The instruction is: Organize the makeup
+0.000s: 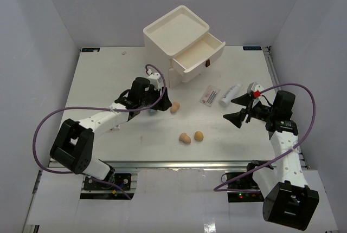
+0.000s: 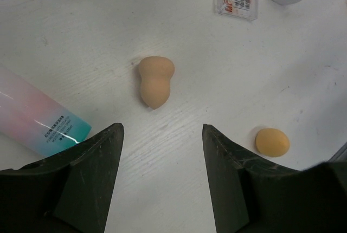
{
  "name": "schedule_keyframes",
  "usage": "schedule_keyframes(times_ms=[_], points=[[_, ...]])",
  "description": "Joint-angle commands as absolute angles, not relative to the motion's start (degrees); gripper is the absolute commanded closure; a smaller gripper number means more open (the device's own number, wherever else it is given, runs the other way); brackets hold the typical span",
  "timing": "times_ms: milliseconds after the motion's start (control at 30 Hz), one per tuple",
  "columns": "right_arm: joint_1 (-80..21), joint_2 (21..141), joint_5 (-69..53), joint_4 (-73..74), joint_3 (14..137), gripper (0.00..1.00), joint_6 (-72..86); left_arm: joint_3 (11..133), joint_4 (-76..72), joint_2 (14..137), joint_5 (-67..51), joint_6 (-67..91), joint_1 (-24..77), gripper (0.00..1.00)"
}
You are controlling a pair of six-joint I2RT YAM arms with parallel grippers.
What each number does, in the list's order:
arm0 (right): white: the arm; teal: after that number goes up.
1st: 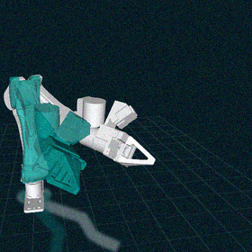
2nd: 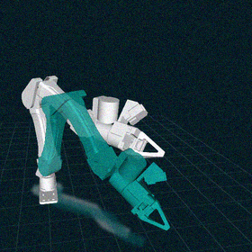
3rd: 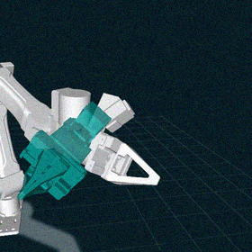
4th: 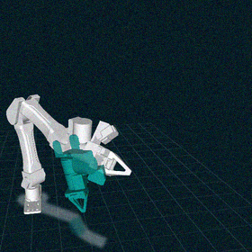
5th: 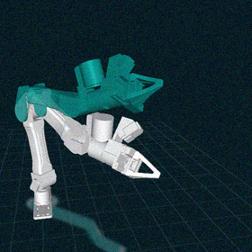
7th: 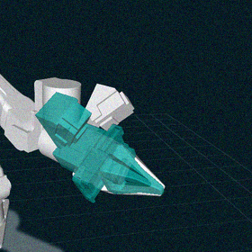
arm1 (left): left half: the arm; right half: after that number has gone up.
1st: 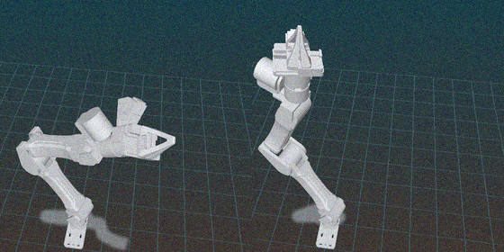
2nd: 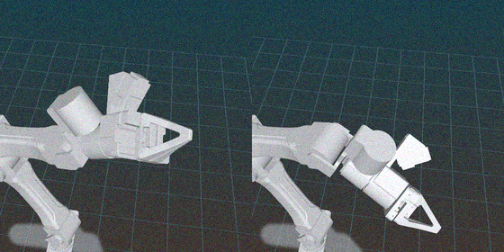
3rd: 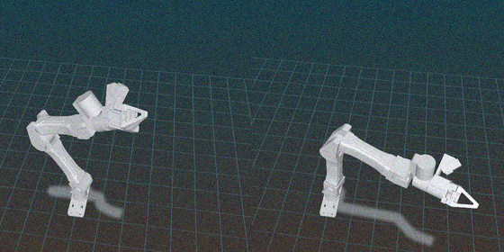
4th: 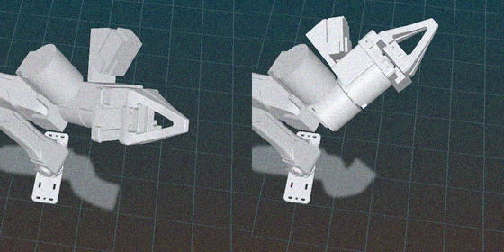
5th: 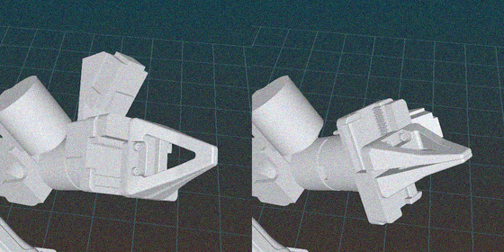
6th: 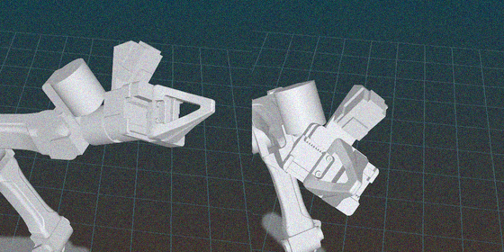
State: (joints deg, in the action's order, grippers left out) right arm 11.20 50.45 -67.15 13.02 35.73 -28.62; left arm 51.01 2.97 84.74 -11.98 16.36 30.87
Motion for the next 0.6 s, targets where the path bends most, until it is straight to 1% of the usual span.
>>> schedule_keyframes(times_ms=[0,300,567], points=[[11.7,50.1,-68.1,10.9,36.6,0.09,-27.4,54.1,2.1,87.4,-4.7,16.3,34.4,0.30],[12.0,50.2,-67.5,10.9,36.7,0.09,-26.5,57.0,0.5,94.3,3.0,18.0,37.9,0.38],[12.0,50.3,-68.0,10.9,36.8,0.09,-26.4,58.5,-1.8,99.5,6.7,18.4,39.1,0.39]])
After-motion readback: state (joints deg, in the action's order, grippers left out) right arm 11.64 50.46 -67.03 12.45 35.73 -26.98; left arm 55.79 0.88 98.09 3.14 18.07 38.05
